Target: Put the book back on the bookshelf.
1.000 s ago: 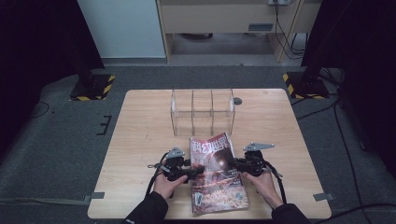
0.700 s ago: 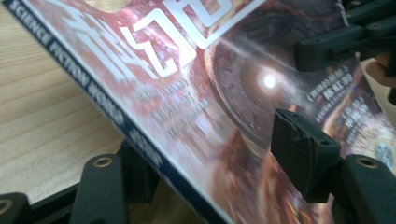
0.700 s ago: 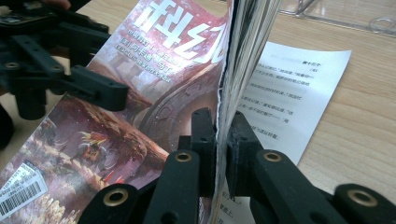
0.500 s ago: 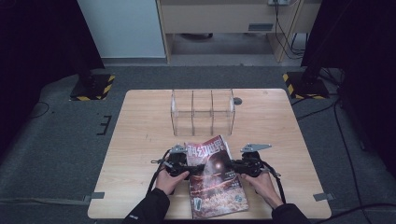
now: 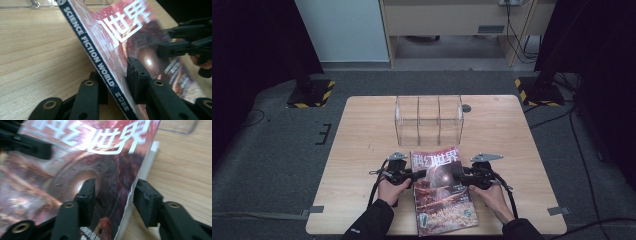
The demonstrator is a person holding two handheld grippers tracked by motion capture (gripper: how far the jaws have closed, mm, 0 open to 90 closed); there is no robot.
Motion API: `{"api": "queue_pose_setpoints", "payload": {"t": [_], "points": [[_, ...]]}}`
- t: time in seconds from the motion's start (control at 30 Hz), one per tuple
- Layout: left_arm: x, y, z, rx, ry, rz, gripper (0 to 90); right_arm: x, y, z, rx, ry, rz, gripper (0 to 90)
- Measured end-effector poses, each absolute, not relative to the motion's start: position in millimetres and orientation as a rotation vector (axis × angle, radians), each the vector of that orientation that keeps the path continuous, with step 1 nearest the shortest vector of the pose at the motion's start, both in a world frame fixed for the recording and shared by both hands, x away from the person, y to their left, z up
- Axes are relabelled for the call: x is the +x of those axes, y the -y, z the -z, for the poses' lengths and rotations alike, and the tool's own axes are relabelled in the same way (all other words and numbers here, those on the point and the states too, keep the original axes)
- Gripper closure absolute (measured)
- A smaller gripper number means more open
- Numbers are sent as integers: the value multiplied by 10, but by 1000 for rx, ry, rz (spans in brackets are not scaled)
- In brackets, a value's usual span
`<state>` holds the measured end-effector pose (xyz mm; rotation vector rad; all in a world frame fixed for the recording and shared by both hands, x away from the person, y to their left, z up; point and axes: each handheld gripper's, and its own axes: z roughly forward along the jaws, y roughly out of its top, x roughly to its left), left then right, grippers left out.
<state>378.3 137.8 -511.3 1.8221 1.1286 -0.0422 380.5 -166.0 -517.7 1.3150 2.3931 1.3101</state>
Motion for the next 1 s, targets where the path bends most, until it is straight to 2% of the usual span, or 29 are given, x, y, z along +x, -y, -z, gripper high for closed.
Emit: {"api": "queue_pose_setpoints", "payload": {"t": [0.3,0.57,1.0], "points": [[3752,-1366,4982,1779,-1137,59,754,3822,1749,5126,1332,-2311,-1323,397],[3735,-1430,4783,1696,-1146,98,817,3851,1905,5059,1331,-2230,-1269,251],[3712,-1552,4434,1662,-1106,49,834,3903,2206,5020,1355,-2169,-1118,178]]}}
